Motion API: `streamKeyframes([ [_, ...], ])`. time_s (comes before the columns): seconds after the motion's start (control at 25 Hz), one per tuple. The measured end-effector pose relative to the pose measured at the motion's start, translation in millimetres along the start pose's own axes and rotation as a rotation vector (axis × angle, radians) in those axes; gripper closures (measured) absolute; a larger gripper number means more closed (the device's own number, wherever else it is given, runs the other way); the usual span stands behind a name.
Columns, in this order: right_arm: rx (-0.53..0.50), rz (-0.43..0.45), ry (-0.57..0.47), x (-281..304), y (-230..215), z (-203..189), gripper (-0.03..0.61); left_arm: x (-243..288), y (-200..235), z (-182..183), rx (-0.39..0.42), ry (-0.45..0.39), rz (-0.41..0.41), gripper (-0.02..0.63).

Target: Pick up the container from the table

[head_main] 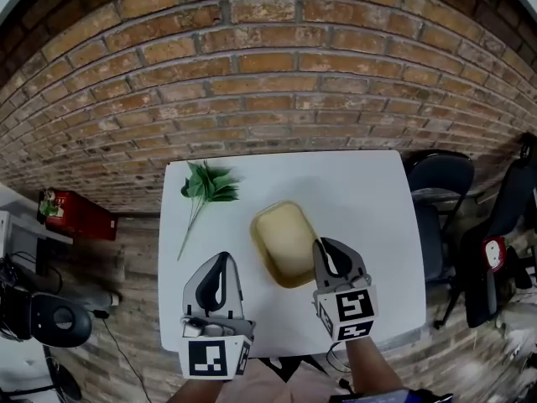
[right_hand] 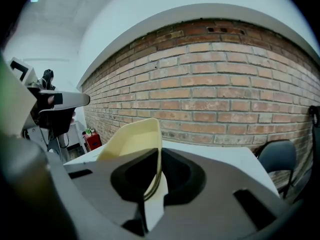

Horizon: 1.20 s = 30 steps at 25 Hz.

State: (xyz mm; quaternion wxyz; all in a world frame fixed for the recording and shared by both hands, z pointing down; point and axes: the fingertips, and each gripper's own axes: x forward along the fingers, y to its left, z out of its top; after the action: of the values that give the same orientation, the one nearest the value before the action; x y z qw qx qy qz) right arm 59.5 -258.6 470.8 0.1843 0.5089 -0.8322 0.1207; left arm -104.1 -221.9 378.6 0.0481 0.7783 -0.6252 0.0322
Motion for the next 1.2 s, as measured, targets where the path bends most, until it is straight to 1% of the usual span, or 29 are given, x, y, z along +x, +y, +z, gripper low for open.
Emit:
streamKeyframes([
  [0.44, -0.036, -0.024, -0.126, -29, 1, 55, 0.555, -13, -2, 31, 0.023, -0.071, -0.001, 0.606],
  [0.8, -0.061, -0.035, -0.212, -51, 8, 89, 0.555, -27, 3, 56, 0.048, -0.138, 0.015, 0.606],
  [1.2, -0.092, -0.054, -0.332, -81, 10, 136, 0.556, -35, 1, 92, 0.071, -0.219, 0.016, 0.606],
])
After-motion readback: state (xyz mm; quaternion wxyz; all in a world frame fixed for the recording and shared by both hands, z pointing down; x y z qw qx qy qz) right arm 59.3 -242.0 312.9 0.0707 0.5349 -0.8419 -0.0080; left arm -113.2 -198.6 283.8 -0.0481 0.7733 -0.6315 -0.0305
